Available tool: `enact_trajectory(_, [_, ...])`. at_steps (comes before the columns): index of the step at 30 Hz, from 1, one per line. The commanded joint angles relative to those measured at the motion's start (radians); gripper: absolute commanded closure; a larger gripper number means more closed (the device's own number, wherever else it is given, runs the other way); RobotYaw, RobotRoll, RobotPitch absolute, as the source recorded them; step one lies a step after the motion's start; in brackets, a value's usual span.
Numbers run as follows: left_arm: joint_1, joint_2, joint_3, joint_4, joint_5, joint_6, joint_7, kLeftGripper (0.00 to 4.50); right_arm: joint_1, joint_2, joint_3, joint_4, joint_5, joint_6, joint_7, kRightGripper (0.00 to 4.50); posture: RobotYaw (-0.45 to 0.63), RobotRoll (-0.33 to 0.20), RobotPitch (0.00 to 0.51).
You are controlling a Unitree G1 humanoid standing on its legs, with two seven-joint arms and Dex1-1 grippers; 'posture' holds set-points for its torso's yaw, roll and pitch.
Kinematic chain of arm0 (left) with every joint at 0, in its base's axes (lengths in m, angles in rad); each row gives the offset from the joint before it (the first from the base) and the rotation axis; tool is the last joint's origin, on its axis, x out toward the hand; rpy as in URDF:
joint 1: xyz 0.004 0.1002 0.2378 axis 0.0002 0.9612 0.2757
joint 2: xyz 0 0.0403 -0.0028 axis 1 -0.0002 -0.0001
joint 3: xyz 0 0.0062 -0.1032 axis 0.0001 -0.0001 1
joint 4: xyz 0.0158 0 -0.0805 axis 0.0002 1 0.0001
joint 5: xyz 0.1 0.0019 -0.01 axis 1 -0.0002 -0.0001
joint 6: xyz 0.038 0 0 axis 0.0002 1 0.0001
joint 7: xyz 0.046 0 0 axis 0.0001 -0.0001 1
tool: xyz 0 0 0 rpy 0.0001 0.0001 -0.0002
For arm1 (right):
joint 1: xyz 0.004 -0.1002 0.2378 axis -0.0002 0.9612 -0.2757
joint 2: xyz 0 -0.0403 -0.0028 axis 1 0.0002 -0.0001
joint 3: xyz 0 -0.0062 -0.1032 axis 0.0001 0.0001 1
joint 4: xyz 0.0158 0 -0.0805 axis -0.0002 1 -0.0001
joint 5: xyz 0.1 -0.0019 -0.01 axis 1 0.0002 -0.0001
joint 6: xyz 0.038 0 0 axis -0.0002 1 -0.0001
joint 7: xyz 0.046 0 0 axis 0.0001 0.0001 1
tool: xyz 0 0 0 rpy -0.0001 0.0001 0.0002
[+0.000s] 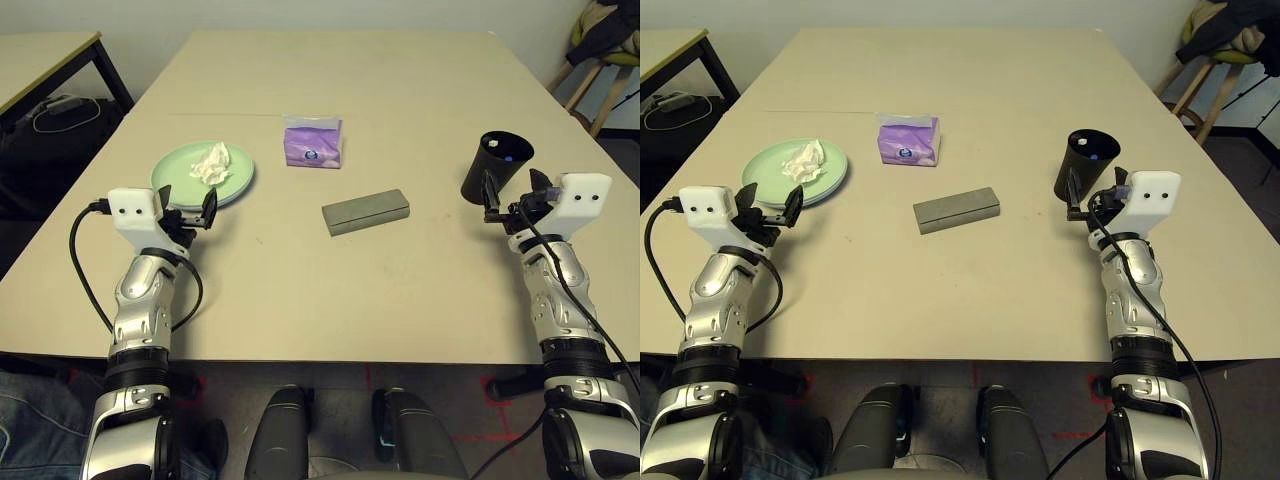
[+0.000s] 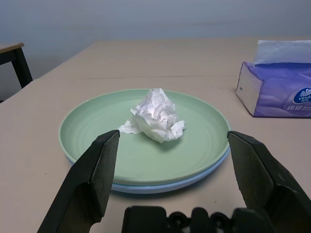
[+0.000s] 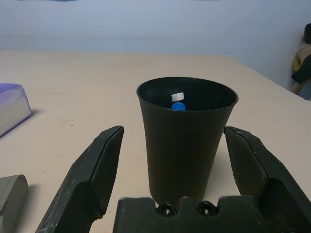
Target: Organize and tidy the items on the table.
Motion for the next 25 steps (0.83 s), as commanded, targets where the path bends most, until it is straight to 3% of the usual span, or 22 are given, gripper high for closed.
enact_trajectory(1, [0.016,-0.01,-0.014,-0.019,0.005,0.011,-0.002,0.0,0.025,-0.015,-0.015,-0.013,-0.001,-0.003,-0.002,0.03,0.16,0.0,0.113])
enact_trajectory(25, [-0.033,-0.014,-0.04,0.031,0.001,-0.003,-0.078,0.0,0.065,-0.038,-0.059,-0.044,0.008,-0.018,-0.012,0.03,0.12,0.0,0.101])
